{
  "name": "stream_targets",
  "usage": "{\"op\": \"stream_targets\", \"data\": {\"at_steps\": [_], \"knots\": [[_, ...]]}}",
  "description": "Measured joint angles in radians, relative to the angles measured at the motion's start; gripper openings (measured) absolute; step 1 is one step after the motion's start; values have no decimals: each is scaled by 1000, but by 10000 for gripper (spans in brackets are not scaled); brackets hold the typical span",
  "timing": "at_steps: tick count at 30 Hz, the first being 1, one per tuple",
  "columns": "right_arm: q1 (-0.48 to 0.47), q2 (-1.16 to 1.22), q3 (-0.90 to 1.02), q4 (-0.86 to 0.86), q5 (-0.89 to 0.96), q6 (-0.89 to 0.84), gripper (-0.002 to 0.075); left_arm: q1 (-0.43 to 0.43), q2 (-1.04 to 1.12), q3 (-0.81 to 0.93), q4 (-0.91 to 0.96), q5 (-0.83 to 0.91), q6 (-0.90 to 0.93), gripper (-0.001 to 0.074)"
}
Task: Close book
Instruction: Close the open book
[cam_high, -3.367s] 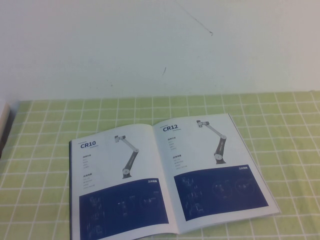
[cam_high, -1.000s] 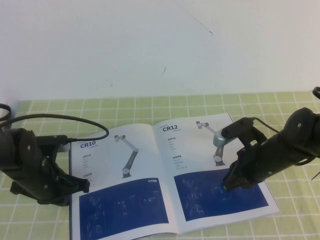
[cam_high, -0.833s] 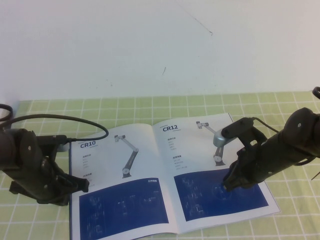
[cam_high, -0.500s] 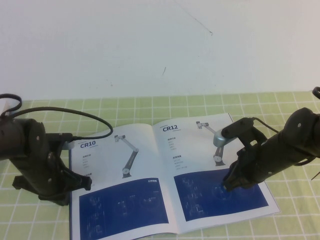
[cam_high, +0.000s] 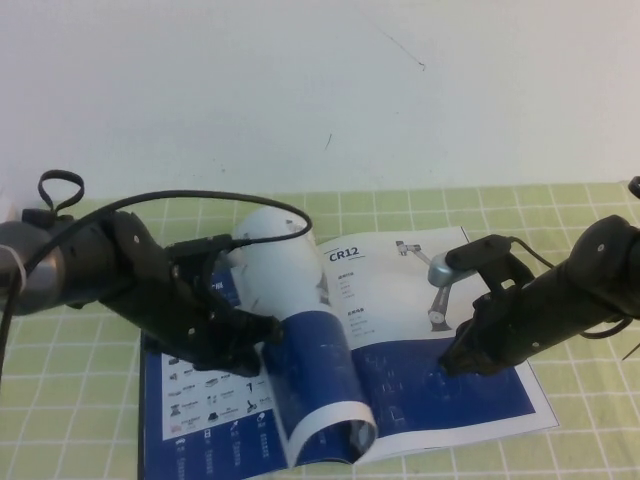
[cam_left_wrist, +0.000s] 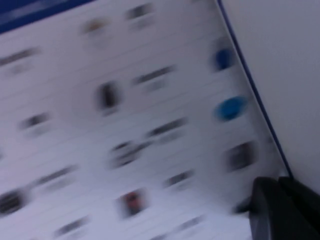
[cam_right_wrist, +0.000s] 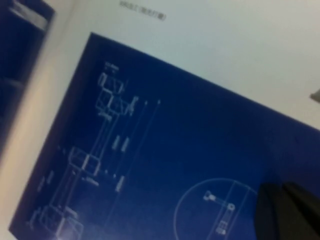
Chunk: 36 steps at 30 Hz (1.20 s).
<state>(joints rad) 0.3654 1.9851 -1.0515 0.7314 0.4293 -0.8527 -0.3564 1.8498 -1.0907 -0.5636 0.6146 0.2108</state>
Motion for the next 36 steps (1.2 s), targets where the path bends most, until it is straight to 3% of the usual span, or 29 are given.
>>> {"op": "stream_targets", "data": {"at_steps": [10,17,20,23,31,36], "knots": [[0,-25,-7,14,37,-24,-3,-1,1,-18,-724,115,612,-4],[-10,-201,-60,-322,128,86,-3,-2,1,-22,-801,153,719,-4],[-19,-289,-87,-507,159,223,-3,-2,-7,-22,-682,83,651,-4],[-22,-353,-95,-578,179,297,-3,0,-35,-22,-485,20,515,-4],[-20,-257,-48,-433,195,144,-3,0,-73,-22,243,48,-74,-4],[-18,-98,-40,-402,220,117,-3,6,-73,-22,498,89,-280,-4]]}}
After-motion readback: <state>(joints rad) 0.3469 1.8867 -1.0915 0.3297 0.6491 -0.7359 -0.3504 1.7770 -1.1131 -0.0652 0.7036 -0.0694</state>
